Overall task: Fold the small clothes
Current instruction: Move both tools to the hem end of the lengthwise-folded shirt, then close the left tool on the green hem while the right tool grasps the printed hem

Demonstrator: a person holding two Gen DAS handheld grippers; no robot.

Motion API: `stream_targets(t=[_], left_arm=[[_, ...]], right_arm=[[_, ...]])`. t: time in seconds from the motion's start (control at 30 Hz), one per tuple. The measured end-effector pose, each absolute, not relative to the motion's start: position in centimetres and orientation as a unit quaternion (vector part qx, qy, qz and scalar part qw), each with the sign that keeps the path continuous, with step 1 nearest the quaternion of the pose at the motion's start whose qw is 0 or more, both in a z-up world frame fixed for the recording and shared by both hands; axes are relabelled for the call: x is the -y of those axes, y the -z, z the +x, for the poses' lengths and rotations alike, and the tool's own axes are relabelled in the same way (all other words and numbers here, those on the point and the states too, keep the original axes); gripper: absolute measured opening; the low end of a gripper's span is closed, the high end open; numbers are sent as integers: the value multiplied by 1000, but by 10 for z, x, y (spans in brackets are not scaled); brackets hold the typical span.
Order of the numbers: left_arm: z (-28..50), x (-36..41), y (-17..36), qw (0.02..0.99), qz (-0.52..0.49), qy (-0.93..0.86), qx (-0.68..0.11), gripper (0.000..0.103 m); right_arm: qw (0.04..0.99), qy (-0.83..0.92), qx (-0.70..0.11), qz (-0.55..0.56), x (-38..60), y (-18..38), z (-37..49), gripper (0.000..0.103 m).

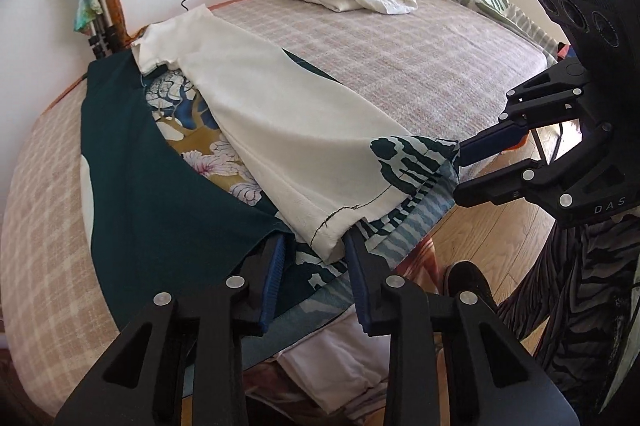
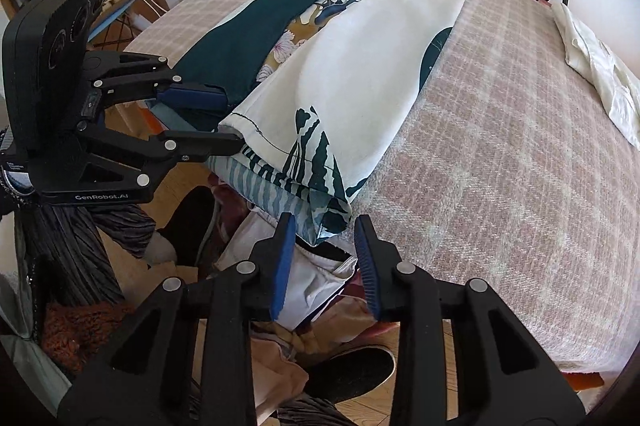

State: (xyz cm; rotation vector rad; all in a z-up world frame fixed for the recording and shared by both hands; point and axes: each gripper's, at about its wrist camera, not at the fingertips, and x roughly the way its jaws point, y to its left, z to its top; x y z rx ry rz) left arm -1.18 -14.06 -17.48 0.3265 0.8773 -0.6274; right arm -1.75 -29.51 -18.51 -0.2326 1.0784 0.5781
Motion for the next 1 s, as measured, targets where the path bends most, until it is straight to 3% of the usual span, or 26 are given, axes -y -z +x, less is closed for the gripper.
stream_targets(t=[0.1, 0.27, 0.37, 0.67, 1.0], left_arm=[[-14, 140, 173, 849, 158, 297, -408, 12], [-16, 137, 173, 849, 153, 304, -403, 5], [-12, 128, 170, 856, 120, 300, -404, 3], [-11, 109, 148, 873, 85, 301, -374, 2], [-26, 94, 160, 855, 85, 326, -394, 3]], right_arm=[[813, -272, -503, -109, 298, 184, -15, 33], [810, -286, -498, -118, 298, 184, -9, 32], [803, -294, -501, -133, 288, 185, -13, 7], [854, -191, -452, -170, 271, 136, -32, 4], [822, -140, -521, -182, 266, 181, -38, 3]])
